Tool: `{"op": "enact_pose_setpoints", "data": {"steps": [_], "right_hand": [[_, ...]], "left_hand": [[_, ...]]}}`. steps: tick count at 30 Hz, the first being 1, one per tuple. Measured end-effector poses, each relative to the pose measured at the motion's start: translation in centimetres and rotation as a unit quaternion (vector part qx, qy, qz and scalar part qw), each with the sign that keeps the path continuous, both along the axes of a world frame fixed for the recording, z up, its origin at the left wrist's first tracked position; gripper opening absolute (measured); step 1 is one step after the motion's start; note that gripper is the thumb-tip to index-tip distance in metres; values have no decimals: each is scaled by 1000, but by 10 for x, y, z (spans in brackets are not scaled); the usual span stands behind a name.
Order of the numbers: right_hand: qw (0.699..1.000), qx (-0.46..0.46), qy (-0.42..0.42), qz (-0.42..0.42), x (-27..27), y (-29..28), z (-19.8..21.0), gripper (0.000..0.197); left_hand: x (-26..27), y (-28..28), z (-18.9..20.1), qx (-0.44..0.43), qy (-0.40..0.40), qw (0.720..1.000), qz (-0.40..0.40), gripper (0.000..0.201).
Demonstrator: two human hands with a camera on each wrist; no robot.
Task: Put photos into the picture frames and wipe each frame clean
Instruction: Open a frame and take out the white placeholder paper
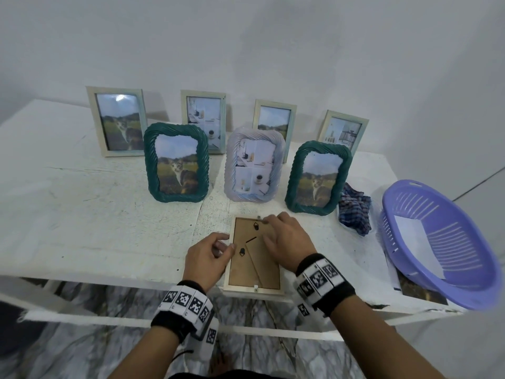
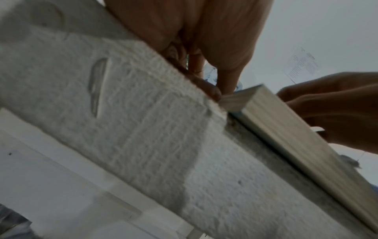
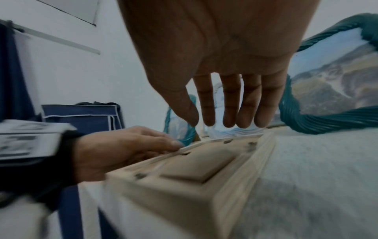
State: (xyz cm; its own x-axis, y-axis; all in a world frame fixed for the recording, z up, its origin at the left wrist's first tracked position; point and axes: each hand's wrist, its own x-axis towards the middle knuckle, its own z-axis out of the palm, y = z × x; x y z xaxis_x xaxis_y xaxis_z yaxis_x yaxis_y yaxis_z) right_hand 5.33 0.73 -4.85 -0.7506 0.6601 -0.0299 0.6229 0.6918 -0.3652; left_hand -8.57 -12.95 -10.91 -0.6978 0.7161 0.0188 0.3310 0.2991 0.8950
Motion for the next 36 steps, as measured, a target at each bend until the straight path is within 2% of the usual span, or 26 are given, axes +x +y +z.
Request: {"op": "enact_pose_setpoints", "data": {"steps": [3,9,13,16,24,27,29,33,36], "right_hand": [[998,40,15,44,24,-40,-3,18],[995,96,4,13,54,-86,-27,30],[997,69,42,-7,54,-89,-36,17],[997,68,40,4,54,-89,-38,9],[994,90,-10,54,53,-84,-30,13],[996,84,8,24,45,-78,-23,29],[994,113,-2,-10,36,-74,-21,33],[986,157,-49,-40,19,-72,-27,27],[988,139,-18,-68,12,-71,-30,20]], "left_hand": [[0,0,0,-1,-7,1000,0,15],[0,0,-1,3,-14,1000,4,14],[-1,1,-2,1,-17,1000,6,14],[-2,1,-3,1,-19,1000,6,14],[-2,0,-4,0,0,1000,5,14],[-1,0,-4,6,7,1000,4,15],[0,-1,-4,9,8,1000,4,15],[-1,-2,-4,4,11,1000,2,15],[0,-2,-2,5,17,1000,0,15]]}}
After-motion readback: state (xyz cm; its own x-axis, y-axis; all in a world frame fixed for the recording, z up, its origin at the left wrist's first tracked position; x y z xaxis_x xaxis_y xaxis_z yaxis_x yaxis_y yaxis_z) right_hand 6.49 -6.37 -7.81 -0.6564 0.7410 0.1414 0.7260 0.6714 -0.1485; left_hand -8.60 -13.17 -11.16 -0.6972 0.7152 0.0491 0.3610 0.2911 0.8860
